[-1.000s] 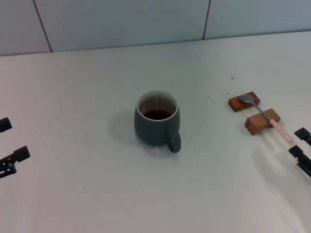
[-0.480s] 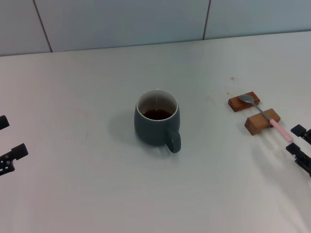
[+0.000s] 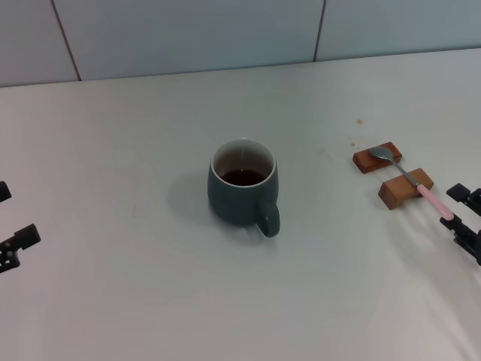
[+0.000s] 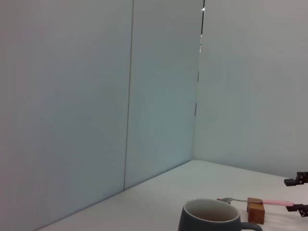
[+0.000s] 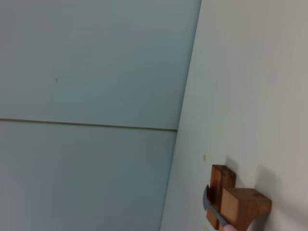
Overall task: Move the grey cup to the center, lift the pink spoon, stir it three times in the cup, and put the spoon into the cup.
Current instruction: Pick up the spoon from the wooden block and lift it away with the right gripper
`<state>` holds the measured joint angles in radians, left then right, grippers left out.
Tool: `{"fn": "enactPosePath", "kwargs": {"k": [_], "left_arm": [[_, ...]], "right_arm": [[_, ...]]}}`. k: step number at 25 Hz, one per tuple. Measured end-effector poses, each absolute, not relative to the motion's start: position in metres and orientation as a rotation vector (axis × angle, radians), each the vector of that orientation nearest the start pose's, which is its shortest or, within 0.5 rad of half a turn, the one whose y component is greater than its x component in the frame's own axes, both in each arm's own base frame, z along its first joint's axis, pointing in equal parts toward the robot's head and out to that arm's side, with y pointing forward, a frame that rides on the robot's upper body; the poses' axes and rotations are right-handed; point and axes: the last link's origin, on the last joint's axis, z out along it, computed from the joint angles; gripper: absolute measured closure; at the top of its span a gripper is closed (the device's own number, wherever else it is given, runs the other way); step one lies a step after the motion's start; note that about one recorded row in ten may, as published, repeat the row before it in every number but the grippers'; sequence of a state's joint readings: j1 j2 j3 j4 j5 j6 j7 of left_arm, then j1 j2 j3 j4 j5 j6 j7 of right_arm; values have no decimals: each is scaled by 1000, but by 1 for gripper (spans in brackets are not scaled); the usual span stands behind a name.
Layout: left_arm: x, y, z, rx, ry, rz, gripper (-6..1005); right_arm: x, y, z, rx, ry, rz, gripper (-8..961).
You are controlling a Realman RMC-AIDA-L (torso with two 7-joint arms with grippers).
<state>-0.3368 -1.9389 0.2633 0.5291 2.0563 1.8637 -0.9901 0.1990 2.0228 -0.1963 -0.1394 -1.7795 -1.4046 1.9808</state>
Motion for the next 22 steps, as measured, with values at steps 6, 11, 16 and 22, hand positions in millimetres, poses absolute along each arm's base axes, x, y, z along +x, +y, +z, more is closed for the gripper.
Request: {"fn": "enactPosePath", "kwargs": {"k": [6,11,16,22], "left_arm": [[-341,250,82,-2448,-409,-861,170],[-342,248,81,-2445,-415,-863,170],[-343,245,82,-2438,-418,-867,170],[-342,245,83,-2435,-413,-876,170]], "right_arm": [[393,228,1,-1236,2050,1410,306],[391,232,0,-1253,2053,1400,312],[391,233,0,-1252,2052,1400,319],[390,235,0,-1257,2051,1398,326]]}}
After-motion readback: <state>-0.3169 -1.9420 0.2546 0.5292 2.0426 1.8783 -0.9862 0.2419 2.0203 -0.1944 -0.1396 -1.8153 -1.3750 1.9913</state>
